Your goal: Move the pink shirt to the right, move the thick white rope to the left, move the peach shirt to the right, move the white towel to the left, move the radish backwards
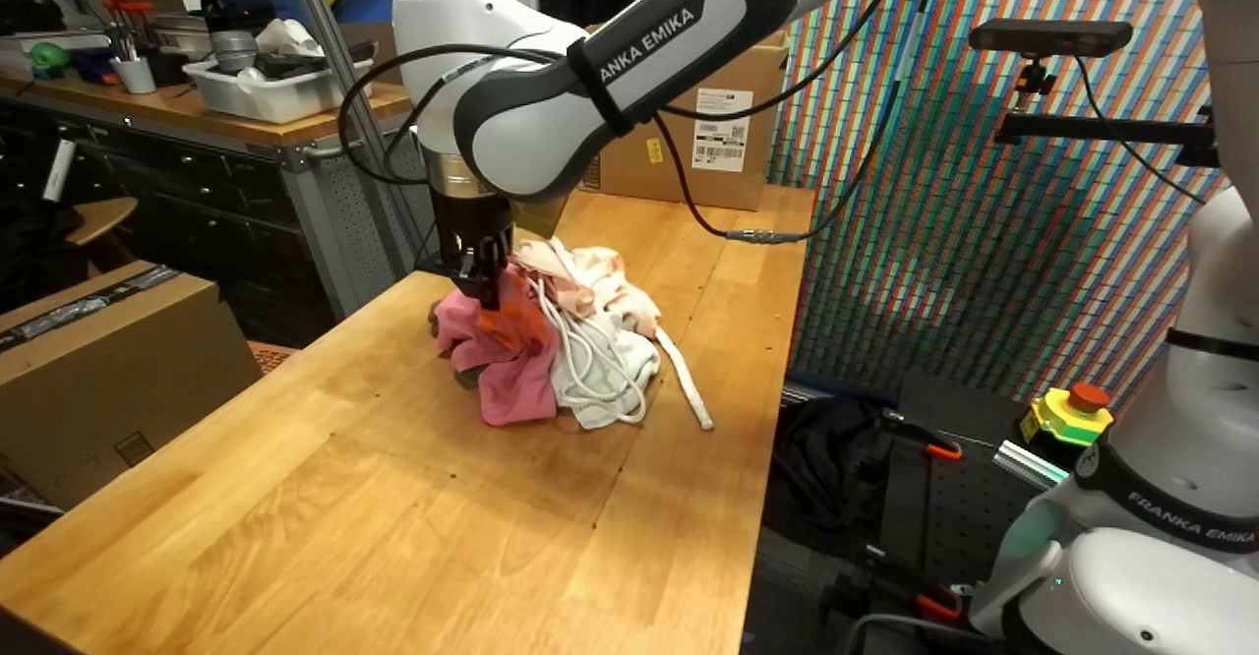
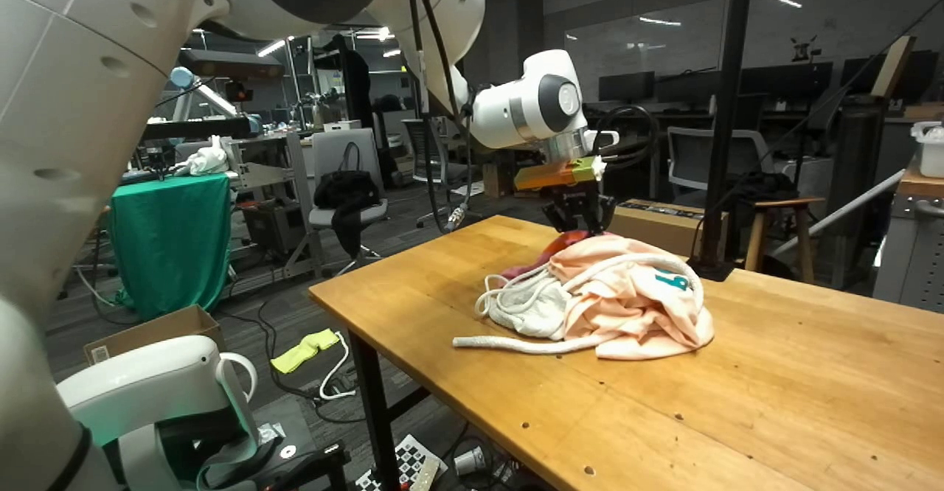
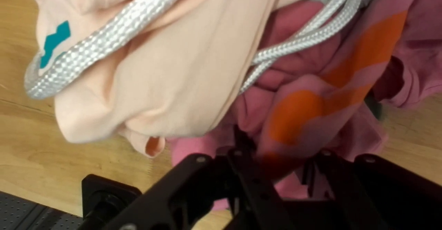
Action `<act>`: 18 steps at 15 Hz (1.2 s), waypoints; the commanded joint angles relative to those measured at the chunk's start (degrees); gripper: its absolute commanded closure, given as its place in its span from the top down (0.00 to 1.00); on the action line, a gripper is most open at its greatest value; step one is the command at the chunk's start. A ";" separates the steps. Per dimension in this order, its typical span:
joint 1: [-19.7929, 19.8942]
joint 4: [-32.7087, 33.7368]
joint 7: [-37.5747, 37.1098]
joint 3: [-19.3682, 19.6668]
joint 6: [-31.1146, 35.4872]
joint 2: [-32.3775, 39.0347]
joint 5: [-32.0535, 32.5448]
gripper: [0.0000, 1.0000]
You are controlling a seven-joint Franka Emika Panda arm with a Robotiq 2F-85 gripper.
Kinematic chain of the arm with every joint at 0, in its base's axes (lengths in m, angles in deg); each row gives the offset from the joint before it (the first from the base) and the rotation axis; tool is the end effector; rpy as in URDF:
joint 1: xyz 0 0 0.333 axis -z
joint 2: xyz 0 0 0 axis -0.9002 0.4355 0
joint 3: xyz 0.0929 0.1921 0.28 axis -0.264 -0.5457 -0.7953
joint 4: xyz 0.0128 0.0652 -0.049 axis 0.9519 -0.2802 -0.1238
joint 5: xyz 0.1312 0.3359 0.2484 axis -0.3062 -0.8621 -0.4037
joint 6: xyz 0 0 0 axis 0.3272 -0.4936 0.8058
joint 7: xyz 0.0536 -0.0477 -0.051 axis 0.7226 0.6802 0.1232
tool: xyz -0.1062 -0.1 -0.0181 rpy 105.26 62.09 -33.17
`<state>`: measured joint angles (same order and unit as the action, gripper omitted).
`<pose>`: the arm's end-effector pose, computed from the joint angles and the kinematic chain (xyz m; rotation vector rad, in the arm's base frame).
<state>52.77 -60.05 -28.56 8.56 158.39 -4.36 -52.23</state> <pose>0.7518 0.1711 0.2876 2.8768 0.5751 0.1780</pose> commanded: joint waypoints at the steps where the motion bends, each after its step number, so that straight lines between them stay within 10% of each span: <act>1: -0.96 1.87 0.43 0.83 -2.16 -0.05 0.90 0.03; 18: -1.35 1.31 -5.66 1.56 -1.20 -11.25 3.13 0.02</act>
<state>52.58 -59.15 -31.48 9.24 157.81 -12.64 -50.68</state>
